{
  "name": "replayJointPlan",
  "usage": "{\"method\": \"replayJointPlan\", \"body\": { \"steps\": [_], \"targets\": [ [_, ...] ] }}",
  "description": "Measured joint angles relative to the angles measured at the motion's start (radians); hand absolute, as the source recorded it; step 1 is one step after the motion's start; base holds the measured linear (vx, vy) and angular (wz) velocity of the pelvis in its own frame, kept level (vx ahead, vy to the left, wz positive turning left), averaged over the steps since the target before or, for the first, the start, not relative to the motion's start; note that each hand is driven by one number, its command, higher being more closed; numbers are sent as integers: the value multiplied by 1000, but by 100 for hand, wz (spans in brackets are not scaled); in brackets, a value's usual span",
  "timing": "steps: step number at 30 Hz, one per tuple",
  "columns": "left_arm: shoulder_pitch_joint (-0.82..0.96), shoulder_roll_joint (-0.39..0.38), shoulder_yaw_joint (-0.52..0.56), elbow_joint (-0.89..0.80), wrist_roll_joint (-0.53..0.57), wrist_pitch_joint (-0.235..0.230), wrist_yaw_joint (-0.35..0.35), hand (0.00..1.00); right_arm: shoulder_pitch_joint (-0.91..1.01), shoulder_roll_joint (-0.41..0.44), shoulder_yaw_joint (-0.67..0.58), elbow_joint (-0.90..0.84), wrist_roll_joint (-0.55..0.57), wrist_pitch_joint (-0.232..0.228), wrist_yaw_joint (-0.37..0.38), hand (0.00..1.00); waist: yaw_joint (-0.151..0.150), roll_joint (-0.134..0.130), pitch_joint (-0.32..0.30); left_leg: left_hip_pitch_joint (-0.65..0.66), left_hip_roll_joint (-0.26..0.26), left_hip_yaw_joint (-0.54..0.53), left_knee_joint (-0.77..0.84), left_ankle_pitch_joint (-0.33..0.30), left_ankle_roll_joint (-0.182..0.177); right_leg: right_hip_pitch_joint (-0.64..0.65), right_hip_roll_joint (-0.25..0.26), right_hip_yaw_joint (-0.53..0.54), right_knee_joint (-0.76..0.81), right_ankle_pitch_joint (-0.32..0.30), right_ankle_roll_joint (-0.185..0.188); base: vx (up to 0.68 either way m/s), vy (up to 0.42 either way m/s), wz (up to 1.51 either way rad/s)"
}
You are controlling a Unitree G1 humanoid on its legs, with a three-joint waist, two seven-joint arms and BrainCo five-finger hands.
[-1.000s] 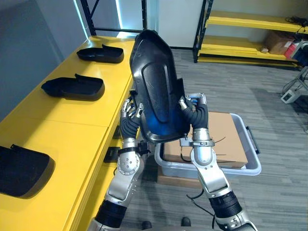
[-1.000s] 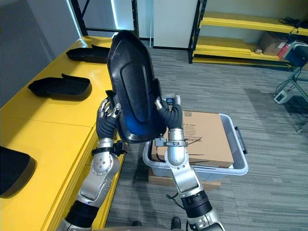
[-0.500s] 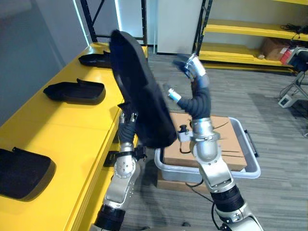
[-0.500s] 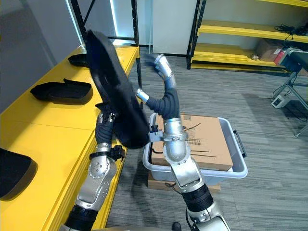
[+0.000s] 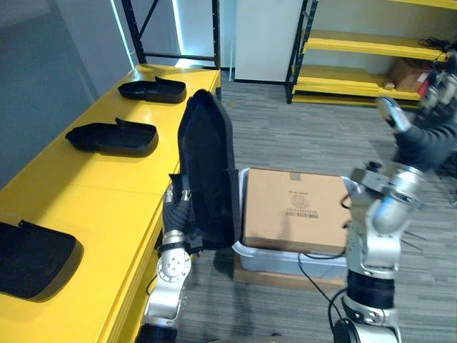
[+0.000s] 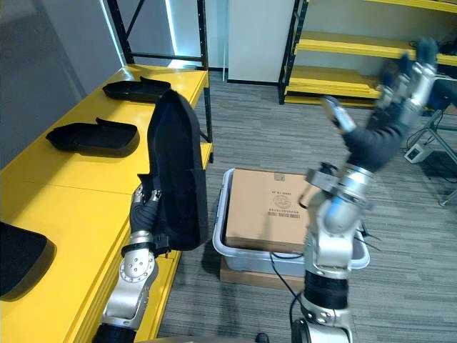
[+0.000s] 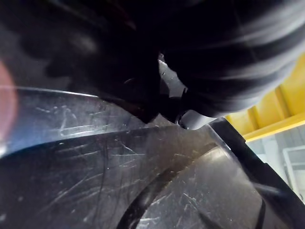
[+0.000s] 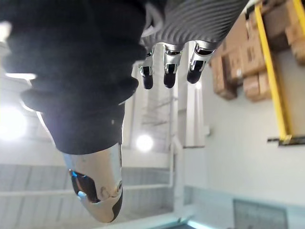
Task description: Walk over and take plastic housings, then place them on the shelf
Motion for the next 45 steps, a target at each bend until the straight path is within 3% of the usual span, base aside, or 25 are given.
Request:
{"method": "replayJointPlan", "body": {
  "steps": [7,16,21,27,29,31,33,36,38,39,40,41,42,44,45],
  "targets": [
    [90,-16,52,-140,39,-2,-11,100,259,51,-125,403,52,101,47,0,-15,7,4,-9,1,-11,2,-7,-2,-1,1,-10,-6,-5,0,16,-13,4],
    [162,-36,44,-222,38,-3,-69,100,325,118,-98,888,151,154,188,0,-12,19,17,-10,3,-32,11,-13,-4,12,-1,-28,-4,-10,-1,-2,-9,8],
    [177,-47,20,-273,38,-3,-89,100,333,129,-11,1029,152,180,229,0,1,20,48,-53,-9,-156,104,-51,-11,53,-21,-169,73,-78,2,-20,-41,73],
    [175,-55,-26,-346,35,-13,-87,100,283,132,62,1070,157,179,224,0,60,27,99,-199,-68,-353,273,-82,-41,56,-76,-433,209,-173,8,-15,-6,137],
    [174,-55,-44,-360,35,-13,-87,100,268,133,96,1072,157,179,224,0,70,36,105,-255,-17,-218,313,-120,-34,64,-96,-516,252,-196,10,-57,28,141],
    [174,-59,-73,-369,25,-25,-87,100,253,128,148,1072,152,180,223,0,69,40,118,-286,95,67,358,-123,-26,101,-122,-625,294,-212,19,-26,67,137],
    [167,-68,-90,-370,10,-40,-88,100,253,130,193,1058,148,180,225,0,69,44,113,-290,162,280,412,-145,3,143,-149,-713,314,-230,43,66,55,118],
    [131,-73,-115,-370,-7,-44,-90,100,252,143,206,1039,148,182,228,0,82,39,114,-311,126,274,448,-167,14,173,-194,-784,343,-231,46,141,157,86],
    [103,-74,-125,-369,-11,-44,-91,100,259,151,208,1030,146,186,233,0,85,27,116,-295,76,236,449,-179,34,184,-266,-817,451,-233,40,156,193,71],
    [86,-72,-134,-369,-13,-44,-91,100,263,150,206,1023,143,196,239,0,84,20,119,-270,46,213,451,-188,47,177,-330,-798,570,-232,-29,163,177,58],
    [81,-71,-138,-369,-14,-44,-91,100,264,149,205,1023,140,200,242,0,82,20,119,-254,36,200,452,-195,55,159,-354,-764,633,-230,-82,213,206,66],
    [75,-68,-145,-369,-15,-44,-88,100,262,150,208,1022,136,205,245,0,72,23,118,-227,31,171,455,-210,56,112,-349,-632,739,-267,-122,239,189,62],
    [66,-66,-151,-369,-15,-44,-88,100,260,151,222,1021,127,206,248,0,70,21,116,-200,31,143,446,-214,52,48,-303,-475,804,-310,-94,232,162,63],
    [53,-59,-159,-369,-14,-45,-88,100,252,152,230,1010,117,206,248,0,71,17,110,-176,25,101,426,-212,49,-37,-219,-314,818,-360,-36,191,68,70],
    [50,-50,-158,-366,-14,-45,-86,100,253,151,233,999,116,206,246,0,66,1,100,-160,17,74,414,-208,43,-74,-174,-236,788,-387,-8,173,-4,77]
  ]
}}
